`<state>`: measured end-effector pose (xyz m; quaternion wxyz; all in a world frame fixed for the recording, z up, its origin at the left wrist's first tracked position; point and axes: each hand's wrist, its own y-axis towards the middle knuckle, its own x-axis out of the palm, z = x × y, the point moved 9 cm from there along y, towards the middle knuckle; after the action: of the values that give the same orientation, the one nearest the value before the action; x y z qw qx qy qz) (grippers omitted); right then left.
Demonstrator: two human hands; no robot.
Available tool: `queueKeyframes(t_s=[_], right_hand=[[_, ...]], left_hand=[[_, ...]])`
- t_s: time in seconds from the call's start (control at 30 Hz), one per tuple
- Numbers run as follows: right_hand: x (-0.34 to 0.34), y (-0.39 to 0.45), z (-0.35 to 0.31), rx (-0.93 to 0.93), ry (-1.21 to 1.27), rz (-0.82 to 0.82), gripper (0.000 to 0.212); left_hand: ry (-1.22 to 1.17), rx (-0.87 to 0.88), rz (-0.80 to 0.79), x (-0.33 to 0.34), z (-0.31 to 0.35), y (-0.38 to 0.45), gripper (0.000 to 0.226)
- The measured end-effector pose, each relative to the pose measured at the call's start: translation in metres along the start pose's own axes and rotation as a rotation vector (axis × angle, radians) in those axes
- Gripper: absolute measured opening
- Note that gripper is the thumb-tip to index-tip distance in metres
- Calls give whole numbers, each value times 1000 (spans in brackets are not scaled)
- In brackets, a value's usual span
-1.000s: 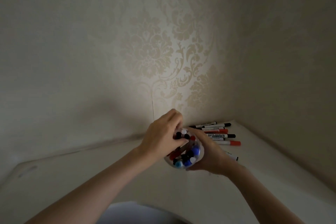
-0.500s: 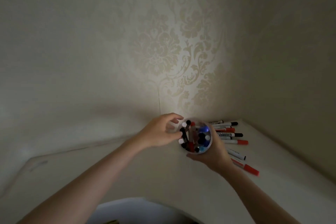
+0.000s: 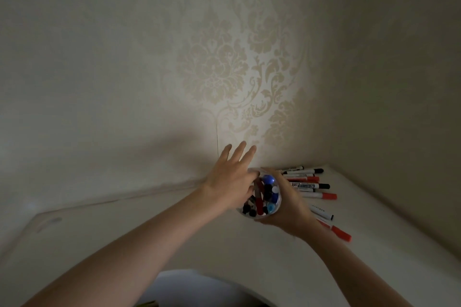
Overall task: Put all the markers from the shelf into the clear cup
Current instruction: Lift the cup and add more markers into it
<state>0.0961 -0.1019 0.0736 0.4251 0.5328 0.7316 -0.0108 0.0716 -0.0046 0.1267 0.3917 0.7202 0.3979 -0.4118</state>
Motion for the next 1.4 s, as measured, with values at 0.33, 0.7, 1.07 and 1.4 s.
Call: queueKeyframes(t_s=[0.33,0.7,1.07,1.4], right_hand=[[-4,0,17,51,82,32,106],[-8,3,22,85,157,30,100],[-7,8,30,126,310,-58,105],[10,-20,8,150,425,289,103]], left_hand=[[-346,97,-28,-1,6,10,32],[-843,-34,-2,-9,-21,3,15],[-846,-190,62,0,-35,0,48],[-979,-337,53,13,-38,-21,35]])
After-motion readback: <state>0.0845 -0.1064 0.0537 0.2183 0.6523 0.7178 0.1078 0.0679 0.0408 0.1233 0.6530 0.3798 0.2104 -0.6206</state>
